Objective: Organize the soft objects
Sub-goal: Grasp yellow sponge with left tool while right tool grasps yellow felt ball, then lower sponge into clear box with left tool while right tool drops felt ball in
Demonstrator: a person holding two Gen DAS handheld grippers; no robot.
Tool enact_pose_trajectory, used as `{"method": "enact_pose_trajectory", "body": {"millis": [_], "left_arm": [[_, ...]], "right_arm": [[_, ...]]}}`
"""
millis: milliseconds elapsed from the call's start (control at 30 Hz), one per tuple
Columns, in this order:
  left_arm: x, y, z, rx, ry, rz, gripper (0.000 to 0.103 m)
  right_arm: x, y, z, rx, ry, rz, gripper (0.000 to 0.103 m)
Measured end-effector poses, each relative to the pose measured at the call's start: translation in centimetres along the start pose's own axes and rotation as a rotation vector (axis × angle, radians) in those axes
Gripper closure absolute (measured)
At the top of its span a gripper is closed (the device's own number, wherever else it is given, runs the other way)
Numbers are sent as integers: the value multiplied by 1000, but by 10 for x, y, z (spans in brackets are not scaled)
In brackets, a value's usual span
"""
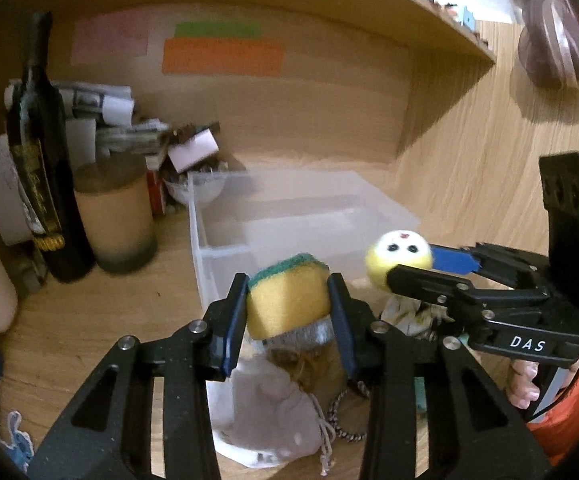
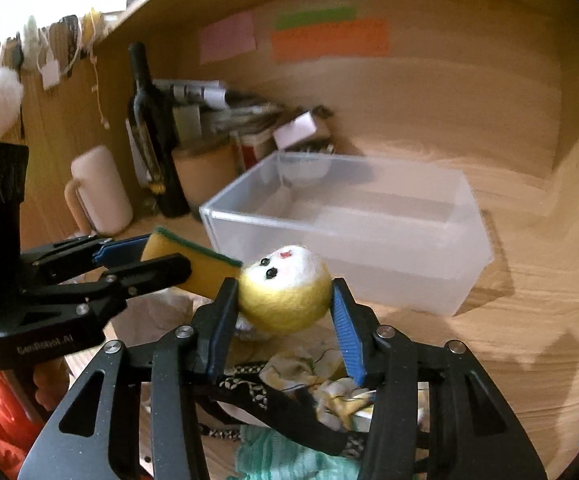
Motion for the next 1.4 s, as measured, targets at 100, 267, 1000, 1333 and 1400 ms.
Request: {"method": "enact_pose_trajectory", "body": {"millis": [100,267,1000,1333,1400], "left_arm": [[1,14,10,44,21,-4,64],[0,38,13,108,67,-24,64],[-20,77,-93,-127,124,-67,64],[-15,67,-145,-266,139,-139,64],[-16,67,-150,-280,135,-142,64]], "right_arm": [[5,6,10,36,-18,-12,60],[14,20,26,92,-57,-20,60],[69,69,-25,14,-215,-40,60],[84,63,-78,-152,-231,-32,60],[84,62,-84,-171,-230,-22,60]]}}
Point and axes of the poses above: each gripper's, at about its wrist camera, not at the fingertips, and z roughly against the way its jaws point, x to its right, y to its top, the point moved 1 cm from there along -z, roughly the way its jaws point, and after that the axes turned 1 degree about -z, right-handed, at the moved point
